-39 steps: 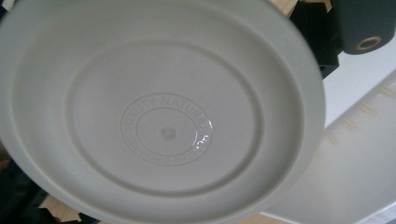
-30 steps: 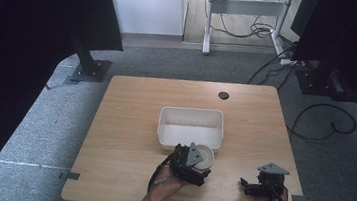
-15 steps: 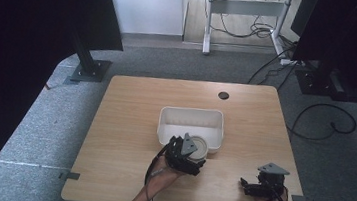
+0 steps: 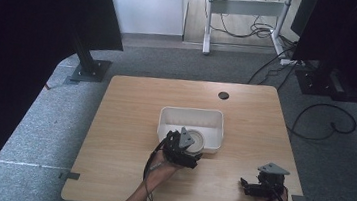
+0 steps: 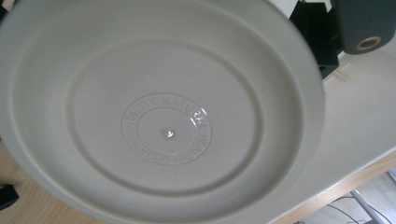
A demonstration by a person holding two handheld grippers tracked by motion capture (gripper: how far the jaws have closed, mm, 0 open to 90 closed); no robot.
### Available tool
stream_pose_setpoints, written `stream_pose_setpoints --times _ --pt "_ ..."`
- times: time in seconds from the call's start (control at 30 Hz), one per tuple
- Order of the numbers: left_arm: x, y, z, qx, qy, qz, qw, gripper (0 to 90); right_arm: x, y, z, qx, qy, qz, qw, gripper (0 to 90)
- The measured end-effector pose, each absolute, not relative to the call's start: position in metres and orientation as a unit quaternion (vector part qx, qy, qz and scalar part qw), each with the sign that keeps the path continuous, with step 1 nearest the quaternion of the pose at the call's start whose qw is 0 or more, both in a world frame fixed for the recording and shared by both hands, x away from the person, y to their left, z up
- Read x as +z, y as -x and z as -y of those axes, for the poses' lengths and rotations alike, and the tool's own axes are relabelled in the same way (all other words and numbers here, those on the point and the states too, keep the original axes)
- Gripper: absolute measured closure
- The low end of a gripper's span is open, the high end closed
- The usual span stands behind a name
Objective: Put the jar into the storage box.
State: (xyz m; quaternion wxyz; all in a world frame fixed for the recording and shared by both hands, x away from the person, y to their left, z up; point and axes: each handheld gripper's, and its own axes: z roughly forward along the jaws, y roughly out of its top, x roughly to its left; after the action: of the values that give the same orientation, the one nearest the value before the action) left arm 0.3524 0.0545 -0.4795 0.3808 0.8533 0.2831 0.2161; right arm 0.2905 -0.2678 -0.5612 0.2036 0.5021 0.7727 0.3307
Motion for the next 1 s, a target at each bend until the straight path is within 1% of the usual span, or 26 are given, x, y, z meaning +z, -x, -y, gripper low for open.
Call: stream_pose_setpoints --times 1.0 --pt "-0.481 -0.386 -0.063 0.229 -0.835 -0.324 0.381 10.2 -0.561 -0.291 0.268 0.331 -0.502 -0.773 0.204 0.8"
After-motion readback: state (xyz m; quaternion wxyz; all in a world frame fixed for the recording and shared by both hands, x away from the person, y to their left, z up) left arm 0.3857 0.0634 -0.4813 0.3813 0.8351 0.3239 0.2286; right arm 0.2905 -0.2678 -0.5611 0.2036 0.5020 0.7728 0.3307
